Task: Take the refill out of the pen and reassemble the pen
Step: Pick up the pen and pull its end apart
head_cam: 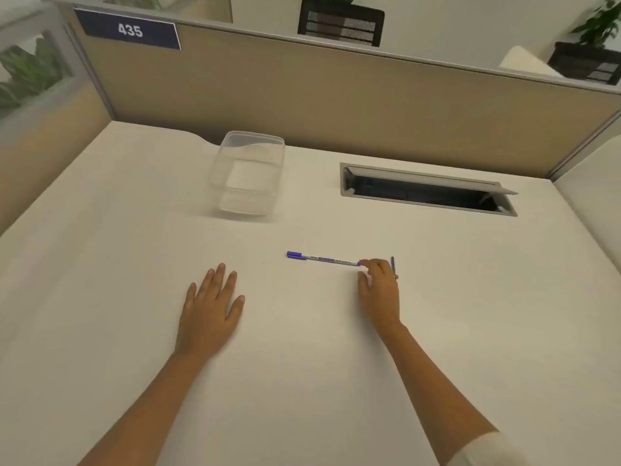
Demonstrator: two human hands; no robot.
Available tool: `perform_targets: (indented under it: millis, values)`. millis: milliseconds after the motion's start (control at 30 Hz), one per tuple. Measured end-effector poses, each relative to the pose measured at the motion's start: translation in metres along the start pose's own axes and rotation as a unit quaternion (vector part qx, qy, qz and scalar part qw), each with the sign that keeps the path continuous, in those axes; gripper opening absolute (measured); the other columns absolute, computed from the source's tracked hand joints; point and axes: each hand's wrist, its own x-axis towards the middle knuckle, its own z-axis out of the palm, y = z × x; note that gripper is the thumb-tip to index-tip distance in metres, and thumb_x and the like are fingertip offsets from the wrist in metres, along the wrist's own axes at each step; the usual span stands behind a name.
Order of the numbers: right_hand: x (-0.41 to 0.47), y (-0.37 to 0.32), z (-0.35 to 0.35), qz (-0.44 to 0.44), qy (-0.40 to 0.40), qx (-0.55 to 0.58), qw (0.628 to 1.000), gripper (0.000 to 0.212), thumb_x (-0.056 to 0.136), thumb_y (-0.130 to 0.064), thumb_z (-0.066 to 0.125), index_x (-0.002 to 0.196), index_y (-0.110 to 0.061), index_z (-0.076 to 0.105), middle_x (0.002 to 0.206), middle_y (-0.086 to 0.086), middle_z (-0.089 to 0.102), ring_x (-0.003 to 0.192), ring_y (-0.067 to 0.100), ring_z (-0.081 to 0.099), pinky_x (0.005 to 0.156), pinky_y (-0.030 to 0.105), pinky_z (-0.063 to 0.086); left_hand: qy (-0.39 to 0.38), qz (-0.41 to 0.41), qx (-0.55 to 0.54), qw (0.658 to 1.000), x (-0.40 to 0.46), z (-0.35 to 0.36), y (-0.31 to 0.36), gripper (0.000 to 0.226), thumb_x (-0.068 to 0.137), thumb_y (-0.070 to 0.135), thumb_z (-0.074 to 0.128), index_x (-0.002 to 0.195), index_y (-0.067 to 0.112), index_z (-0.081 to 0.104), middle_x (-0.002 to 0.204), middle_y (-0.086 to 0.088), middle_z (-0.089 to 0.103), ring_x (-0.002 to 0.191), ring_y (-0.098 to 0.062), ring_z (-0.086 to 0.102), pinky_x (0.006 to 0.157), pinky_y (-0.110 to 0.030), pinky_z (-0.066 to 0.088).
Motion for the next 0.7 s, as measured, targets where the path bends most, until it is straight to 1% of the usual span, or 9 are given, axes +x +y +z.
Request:
perform_targets:
  millis: [67, 133, 267, 333, 400, 467, 567, 633, 700]
  values:
    - [0.008, -0.007, 0.008, 0.032, -0.043, -0.009, 0.998, 0.030, 0.086, -0.005, 0.057, 0.117, -0.007, 0.060, 0.118, 0.015, 0.054, 0.104, 0.035, 0.050, 0.082, 0.030, 0.037, 0.010, -0.004, 0.004, 1.000, 0.000, -0.002, -0.001, 0.063, 0.090, 0.051, 0.017, 0.145, 0.022, 0.030, 0.157, -0.001, 0.021, 0.144, -0.019, 0.017, 0.115, -0.043, 0.011]
    - [0.013, -0.011, 0.015, 0.061, -0.060, -0.035, 0.996, 0.030, 0.089, -0.008, 0.057, 0.118, -0.006, 0.060, 0.120, 0.017, 0.051, 0.105, 0.038, 0.046, 0.084, 0.034, 0.036, 0.021, 0.005, 0.016, 1.000, 0.000, 0.000, 0.000, 0.062, 0.091, 0.049, 0.019, 0.144, 0.021, 0.033, 0.156, -0.003, 0.024, 0.144, -0.020, 0.020, 0.114, -0.044, 0.014]
    - [0.013, -0.011, 0.017, 0.076, -0.040, -0.032, 0.996, 0.017, 0.089, -0.010, 0.059, 0.104, -0.005, 0.068, 0.109, 0.017, 0.055, 0.096, 0.037, 0.049, 0.071, 0.022, 0.021, 0.027, 0.008, 0.009, 1.000, 0.001, 0.001, -0.003, 0.062, 0.091, 0.049, 0.021, 0.144, 0.020, 0.033, 0.156, -0.003, 0.024, 0.143, -0.020, 0.020, 0.114, -0.045, 0.015]
    - [0.013, -0.011, 0.017, 0.086, -0.038, -0.024, 0.995, 0.014, 0.088, -0.009, 0.061, 0.098, -0.005, 0.070, 0.105, 0.016, 0.057, 0.094, 0.035, 0.050, 0.066, 0.020, 0.018, 0.028, 0.008, 0.012, 0.999, 0.001, 0.001, -0.003, 0.062, 0.091, 0.049, 0.021, 0.144, 0.020, 0.033, 0.155, -0.003, 0.025, 0.143, -0.020, 0.020, 0.114, -0.045, 0.016]
    - [0.010, -0.014, 0.014, 0.094, -0.044, 0.004, 0.995, 0.012, 0.087, -0.008, 0.061, 0.095, -0.007, 0.069, 0.100, 0.013, 0.059, 0.091, 0.031, 0.052, 0.069, 0.021, 0.023, 0.028, 0.007, 0.014, 0.999, 0.001, 0.001, -0.003, 0.062, 0.091, 0.049, 0.020, 0.144, 0.020, 0.034, 0.155, -0.003, 0.025, 0.143, -0.020, 0.021, 0.114, -0.045, 0.016]
    - [0.005, -0.022, 0.007, 0.105, -0.050, 0.053, 0.992, 0.010, 0.087, -0.007, 0.060, 0.094, -0.009, 0.068, 0.094, 0.009, 0.063, 0.084, 0.024, 0.056, 0.069, 0.022, 0.034, 0.030, 0.009, 0.009, 0.999, 0.001, 0.001, -0.004, 0.062, 0.090, 0.049, 0.020, 0.143, 0.019, 0.036, 0.155, -0.004, 0.026, 0.143, -0.021, 0.023, 0.113, -0.046, 0.017]
    - [-0.006, -0.040, -0.003, 0.120, -0.037, 0.133, 0.983, 0.008, 0.085, -0.007, 0.063, 0.090, -0.011, 0.068, 0.088, 0.005, 0.067, 0.079, 0.016, 0.059, 0.069, 0.020, 0.041, 0.025, 0.015, -0.011, 1.000, 0.001, 0.000, -0.005, 0.061, 0.090, 0.048, 0.022, 0.140, 0.018, 0.040, 0.153, -0.005, 0.030, 0.141, -0.021, 0.027, 0.112, -0.047, 0.019]
    - [-0.014, -0.054, -0.008, 0.138, -0.020, 0.182, 0.973, 0.008, 0.083, -0.009, 0.066, 0.089, -0.014, 0.069, 0.088, 0.001, 0.069, 0.081, 0.014, 0.063, 0.070, 0.016, 0.045, 0.031, 0.013, -0.035, 0.999, 0.002, -0.001, -0.006, 0.059, 0.089, 0.046, 0.025, 0.138, 0.018, 0.044, 0.153, -0.004, 0.032, 0.141, -0.021, 0.028, 0.112, -0.046, 0.018]
    - [-0.020, -0.069, -0.013, 0.154, -0.008, 0.223, 0.962, 0.009, 0.082, -0.011, 0.069, 0.089, -0.016, 0.070, 0.087, -0.003, 0.071, 0.080, 0.008, 0.065, 0.068, 0.009, 0.046, 0.039, -0.003, -0.092, 0.995, 0.005, -0.003, -0.006, 0.051, 0.090, 0.039, 0.034, 0.135, 0.017, 0.049, 0.152, -0.003, 0.034, 0.141, -0.020, 0.028, 0.113, -0.044, 0.015]
